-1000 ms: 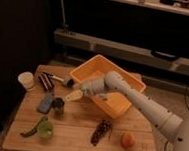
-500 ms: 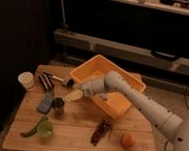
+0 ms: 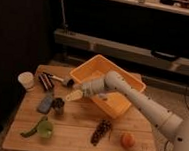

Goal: Place brush in tray

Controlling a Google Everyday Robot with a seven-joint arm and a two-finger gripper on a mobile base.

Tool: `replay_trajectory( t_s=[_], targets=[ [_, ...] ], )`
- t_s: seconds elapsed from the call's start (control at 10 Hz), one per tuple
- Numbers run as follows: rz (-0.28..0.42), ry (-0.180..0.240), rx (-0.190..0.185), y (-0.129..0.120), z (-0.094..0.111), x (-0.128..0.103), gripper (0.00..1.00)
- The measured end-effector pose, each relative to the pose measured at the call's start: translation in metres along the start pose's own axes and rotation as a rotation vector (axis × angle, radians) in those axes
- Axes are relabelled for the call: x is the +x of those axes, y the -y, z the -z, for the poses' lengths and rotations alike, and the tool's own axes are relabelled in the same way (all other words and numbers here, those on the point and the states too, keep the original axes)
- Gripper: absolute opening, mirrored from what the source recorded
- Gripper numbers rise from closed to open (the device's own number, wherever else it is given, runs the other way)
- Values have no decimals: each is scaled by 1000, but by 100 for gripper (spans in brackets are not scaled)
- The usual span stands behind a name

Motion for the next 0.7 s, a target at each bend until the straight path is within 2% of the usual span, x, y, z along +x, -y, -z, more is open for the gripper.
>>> replay_trajectory(
  t_s=[0.4, 0.6, 0.7],
  targets=[
    [10, -6, 11, 1, 1, -1, 80],
    [72, -76, 62, 13, 2, -26, 80],
    [109, -102, 81, 22, 3, -47, 80]
  ],
)
